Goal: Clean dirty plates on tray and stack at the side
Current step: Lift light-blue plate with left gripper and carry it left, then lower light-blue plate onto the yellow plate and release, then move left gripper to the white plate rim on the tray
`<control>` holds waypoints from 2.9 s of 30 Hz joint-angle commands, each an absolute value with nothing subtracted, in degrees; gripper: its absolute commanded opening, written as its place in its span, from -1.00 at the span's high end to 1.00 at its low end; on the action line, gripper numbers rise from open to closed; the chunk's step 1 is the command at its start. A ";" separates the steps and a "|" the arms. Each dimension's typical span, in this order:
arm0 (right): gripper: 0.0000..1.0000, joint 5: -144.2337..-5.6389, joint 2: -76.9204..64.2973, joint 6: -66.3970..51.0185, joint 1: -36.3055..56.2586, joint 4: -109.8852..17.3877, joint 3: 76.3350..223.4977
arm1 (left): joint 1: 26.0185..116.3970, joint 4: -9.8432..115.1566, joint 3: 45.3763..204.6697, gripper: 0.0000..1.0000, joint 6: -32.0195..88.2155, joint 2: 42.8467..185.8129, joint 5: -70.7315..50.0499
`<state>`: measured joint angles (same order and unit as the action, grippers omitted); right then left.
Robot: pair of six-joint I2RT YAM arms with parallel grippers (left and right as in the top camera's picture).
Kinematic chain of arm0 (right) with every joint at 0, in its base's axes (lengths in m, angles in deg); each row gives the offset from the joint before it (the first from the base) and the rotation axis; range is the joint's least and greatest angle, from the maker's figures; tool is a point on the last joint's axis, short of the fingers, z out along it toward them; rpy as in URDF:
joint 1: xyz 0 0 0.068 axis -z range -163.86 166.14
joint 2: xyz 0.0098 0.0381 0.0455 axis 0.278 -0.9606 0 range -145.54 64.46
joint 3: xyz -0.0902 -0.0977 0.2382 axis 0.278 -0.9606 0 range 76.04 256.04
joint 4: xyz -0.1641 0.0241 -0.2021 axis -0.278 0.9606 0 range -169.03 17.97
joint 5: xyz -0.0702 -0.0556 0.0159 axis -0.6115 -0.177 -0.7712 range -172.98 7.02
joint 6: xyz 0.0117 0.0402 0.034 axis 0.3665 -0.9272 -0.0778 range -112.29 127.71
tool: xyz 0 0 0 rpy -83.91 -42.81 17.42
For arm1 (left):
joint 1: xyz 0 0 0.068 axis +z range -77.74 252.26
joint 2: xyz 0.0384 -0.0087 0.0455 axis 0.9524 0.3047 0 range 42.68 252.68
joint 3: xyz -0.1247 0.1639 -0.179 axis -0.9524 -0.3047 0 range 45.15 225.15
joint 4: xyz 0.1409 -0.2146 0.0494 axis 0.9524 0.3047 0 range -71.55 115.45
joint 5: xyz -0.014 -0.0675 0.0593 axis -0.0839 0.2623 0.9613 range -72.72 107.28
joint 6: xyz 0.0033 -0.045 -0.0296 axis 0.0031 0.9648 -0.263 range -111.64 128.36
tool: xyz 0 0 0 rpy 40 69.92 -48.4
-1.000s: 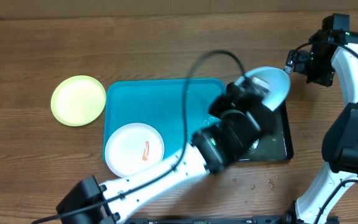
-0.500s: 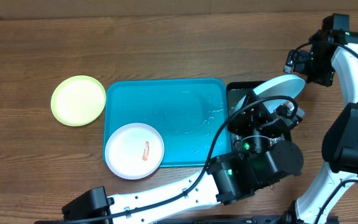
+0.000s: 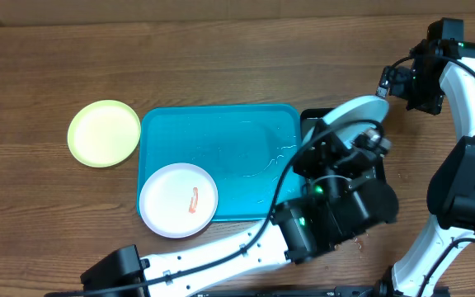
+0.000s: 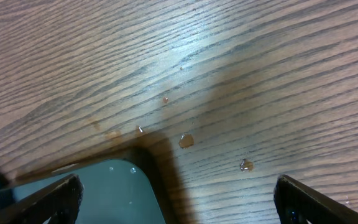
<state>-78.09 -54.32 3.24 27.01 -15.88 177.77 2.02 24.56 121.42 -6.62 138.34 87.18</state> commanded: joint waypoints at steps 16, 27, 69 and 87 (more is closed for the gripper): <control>-1.00 -78.44 -54.17 3.17 27.15 -15.99 178.71 | 40.01 51.51 122.18 0.92 42.64 139.41 15.23; -1.00 -78.44 -54.17 3.17 27.15 -15.99 178.71 | 73.08 64.78 122.18 0.92 41.51 139.41 3.21; -1.00 -78.44 -54.17 3.17 27.15 -15.99 178.71 | 100.29 45.30 105.05 0.91 40.68 139.87 20.37; -1.00 -78.44 -54.17 3.17 27.15 -15.99 178.71 | 100.81 47.53 105.53 -0.16 40.24 139.06 18.12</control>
<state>-78.07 -54.32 3.24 27.04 -15.92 177.77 100.46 46.24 105.05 40.96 139.48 20.22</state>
